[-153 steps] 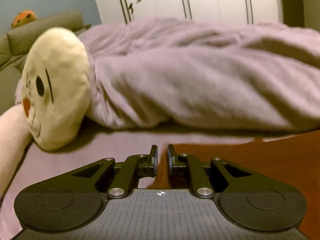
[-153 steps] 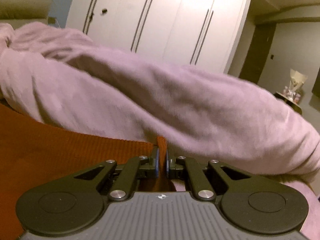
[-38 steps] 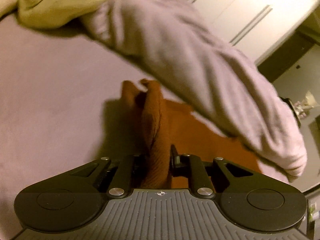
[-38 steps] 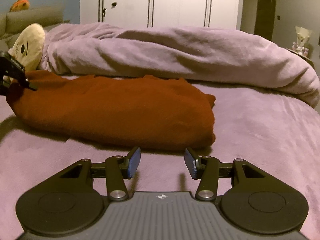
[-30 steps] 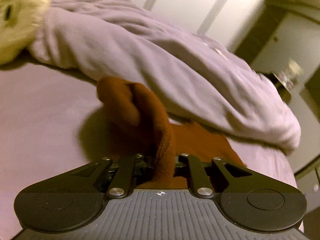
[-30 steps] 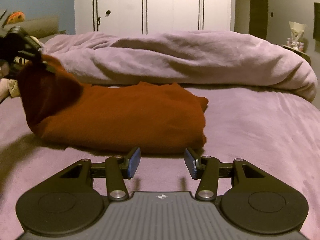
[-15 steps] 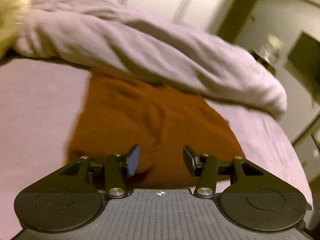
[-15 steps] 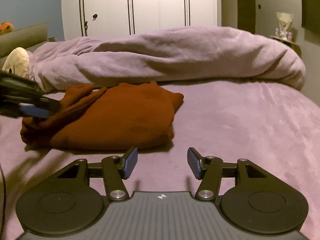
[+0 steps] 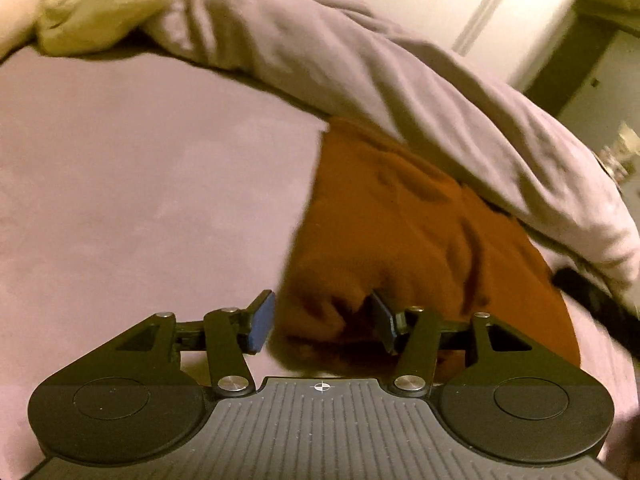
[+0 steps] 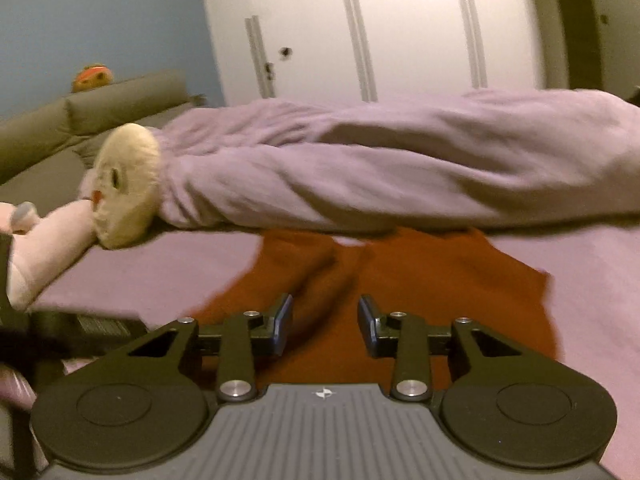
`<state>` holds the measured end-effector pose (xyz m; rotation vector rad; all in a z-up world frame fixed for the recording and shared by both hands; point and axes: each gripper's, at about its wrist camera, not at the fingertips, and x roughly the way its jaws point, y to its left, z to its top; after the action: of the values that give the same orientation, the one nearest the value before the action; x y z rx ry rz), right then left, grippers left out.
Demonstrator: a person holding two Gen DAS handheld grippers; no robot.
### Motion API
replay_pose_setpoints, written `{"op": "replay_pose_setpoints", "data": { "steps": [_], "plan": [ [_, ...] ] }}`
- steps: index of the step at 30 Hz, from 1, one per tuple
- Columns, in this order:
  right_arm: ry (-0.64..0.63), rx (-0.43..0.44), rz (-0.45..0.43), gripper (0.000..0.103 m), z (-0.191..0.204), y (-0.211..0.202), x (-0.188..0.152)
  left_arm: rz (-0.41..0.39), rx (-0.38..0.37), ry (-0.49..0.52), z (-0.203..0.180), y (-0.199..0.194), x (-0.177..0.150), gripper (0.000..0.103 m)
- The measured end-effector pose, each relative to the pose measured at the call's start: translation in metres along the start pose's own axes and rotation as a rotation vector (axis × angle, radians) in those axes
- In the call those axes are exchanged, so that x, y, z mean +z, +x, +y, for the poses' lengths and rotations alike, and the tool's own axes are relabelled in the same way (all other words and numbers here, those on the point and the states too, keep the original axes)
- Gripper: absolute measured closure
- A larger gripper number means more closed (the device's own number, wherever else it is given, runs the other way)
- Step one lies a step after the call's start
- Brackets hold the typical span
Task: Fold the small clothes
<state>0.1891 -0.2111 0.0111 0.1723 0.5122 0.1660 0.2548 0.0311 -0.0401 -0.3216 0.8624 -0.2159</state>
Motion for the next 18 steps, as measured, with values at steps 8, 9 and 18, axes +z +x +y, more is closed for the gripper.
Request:
{"op": "replay_pose_setpoints", "data": {
  "steps": [8,9,18],
  "plan": [
    [-0.003,0.015,0.271,0.080,0.006,0.089,-0.009,0.035,-0.019,0.022,0.002,0.010,-0.010,0.030],
    [-0.017,-0.002,0.283,0.079,0.001,0.095,-0.018,0.034,-0.019,0.024,0.004,0.009,-0.012,0.029],
    [0.185,0.053,0.265,0.065,-0.013,0.088,0.010,0.000,0.028,0.017,0.019,-0.017,-0.023,0.026]
  ]
}}
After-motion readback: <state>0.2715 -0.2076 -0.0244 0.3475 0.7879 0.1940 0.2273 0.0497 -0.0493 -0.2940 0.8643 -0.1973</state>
